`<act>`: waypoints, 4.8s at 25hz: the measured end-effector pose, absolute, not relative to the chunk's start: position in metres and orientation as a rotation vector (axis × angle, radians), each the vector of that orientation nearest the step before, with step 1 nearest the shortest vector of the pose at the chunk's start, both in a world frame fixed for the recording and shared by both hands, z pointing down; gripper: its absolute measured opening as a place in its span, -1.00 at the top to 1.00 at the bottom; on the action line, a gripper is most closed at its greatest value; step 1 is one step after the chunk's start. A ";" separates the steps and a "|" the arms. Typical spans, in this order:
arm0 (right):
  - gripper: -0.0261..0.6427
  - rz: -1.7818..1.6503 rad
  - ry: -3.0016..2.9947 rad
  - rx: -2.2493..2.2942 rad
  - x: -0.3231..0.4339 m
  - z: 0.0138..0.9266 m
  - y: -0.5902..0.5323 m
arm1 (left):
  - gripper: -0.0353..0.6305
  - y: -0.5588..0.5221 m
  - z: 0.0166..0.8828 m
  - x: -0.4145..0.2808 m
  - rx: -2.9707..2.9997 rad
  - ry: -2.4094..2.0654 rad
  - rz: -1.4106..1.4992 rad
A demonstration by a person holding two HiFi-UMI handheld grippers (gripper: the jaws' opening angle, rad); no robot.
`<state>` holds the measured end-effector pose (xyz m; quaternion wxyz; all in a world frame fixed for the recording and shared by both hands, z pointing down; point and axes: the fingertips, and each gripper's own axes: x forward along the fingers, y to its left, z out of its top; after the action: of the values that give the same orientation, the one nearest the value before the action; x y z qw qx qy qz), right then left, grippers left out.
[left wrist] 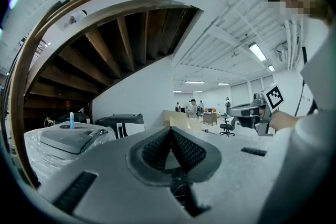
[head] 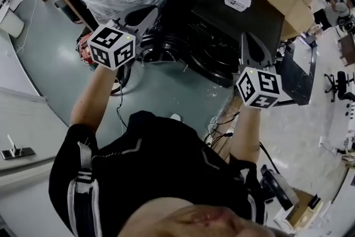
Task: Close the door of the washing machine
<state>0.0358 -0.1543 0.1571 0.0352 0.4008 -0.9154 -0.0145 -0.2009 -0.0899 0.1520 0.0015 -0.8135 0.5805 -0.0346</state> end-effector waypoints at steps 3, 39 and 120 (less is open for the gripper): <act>0.91 -0.039 -2.818 1.248 0.039 0.158 -0.165 | 0.90 -0.104 0.157 -0.201 -2.560 1.812 -0.153; 0.91 0.090 -2.432 1.613 -0.155 0.228 -0.254 | 0.90 -0.272 0.294 -0.381 -2.968 1.291 -0.389; 0.91 0.734 -2.104 1.612 -0.046 0.451 -0.128 | 0.59 -0.198 0.701 -0.301 -3.104 1.067 -1.690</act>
<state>-0.0465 -0.1281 0.4506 0.1943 0.5751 -0.7504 0.2617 -0.3010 -0.1979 0.7014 -0.2715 -0.8092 0.2782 -0.4405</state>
